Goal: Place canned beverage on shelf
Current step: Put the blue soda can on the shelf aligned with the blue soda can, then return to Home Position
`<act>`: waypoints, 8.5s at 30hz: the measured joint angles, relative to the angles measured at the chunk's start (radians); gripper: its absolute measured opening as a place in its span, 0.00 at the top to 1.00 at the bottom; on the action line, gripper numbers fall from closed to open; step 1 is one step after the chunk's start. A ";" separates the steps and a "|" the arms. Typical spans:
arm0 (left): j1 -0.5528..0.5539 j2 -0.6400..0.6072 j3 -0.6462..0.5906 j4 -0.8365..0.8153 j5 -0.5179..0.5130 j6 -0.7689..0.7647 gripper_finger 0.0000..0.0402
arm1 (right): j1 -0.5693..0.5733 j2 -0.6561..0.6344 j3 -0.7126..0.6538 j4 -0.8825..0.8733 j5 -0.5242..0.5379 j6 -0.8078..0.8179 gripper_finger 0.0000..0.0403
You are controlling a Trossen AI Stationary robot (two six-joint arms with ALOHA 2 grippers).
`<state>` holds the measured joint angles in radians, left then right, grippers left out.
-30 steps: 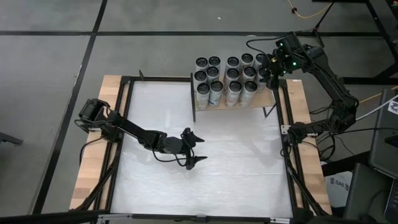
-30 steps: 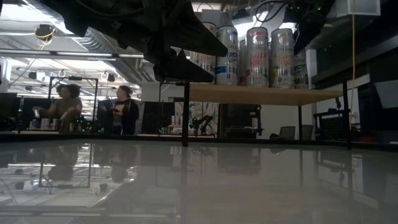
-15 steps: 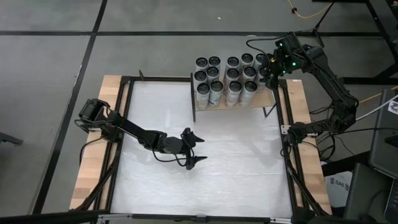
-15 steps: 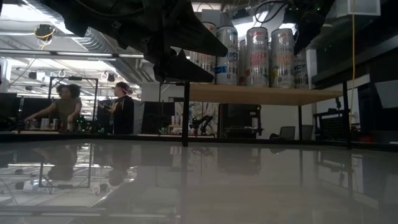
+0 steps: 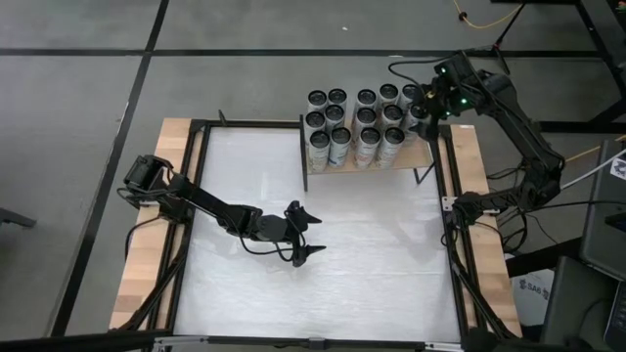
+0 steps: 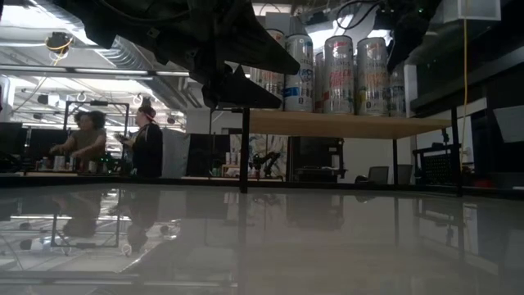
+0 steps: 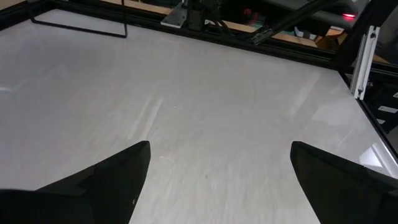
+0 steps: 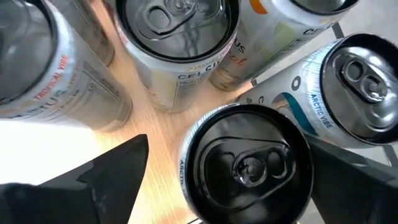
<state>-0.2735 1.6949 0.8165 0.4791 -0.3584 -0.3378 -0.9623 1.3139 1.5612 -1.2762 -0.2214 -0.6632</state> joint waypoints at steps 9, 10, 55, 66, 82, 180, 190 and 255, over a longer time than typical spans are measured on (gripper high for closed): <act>0.000 -0.035 0.001 0.064 0.012 0.000 0.05 | 0.000 -0.084 0.001 0.000 0.003 0.000 0.05; 0.000 -0.049 0.001 0.066 0.012 0.001 0.05 | 0.000 -0.100 0.001 0.000 0.009 0.000 0.05; 0.003 -1.277 -0.371 -0.523 -0.212 0.294 0.05 | 0.000 -0.619 0.002 -0.060 -0.191 0.380 0.05; 0.003 -1.516 -0.704 -0.279 -0.211 0.322 0.05 | 0.000 -0.618 -0.059 -0.014 -0.337 0.396 0.05; 0.030 -1.693 -0.809 -0.335 -0.224 0.394 0.05 | 0.001 -0.618 -0.297 0.435 -0.556 0.556 0.05; 0.223 -1.692 -0.808 -0.411 -0.096 0.348 0.05 | 0.590 -1.310 -1.537 1.312 -0.078 0.890 0.05; 0.223 -1.692 -0.808 -0.411 -0.096 0.348 0.05 | 0.590 -1.311 -1.553 1.378 -0.078 0.884 0.05; 0.223 -1.692 -0.808 -0.411 -0.096 0.348 0.05 | 0.864 -1.310 -1.555 1.326 0.072 0.762 0.05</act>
<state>-0.0509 0.0026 0.0082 0.0681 -0.4545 0.0105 -0.0982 0.0040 0.0067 0.0494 -0.1490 0.0991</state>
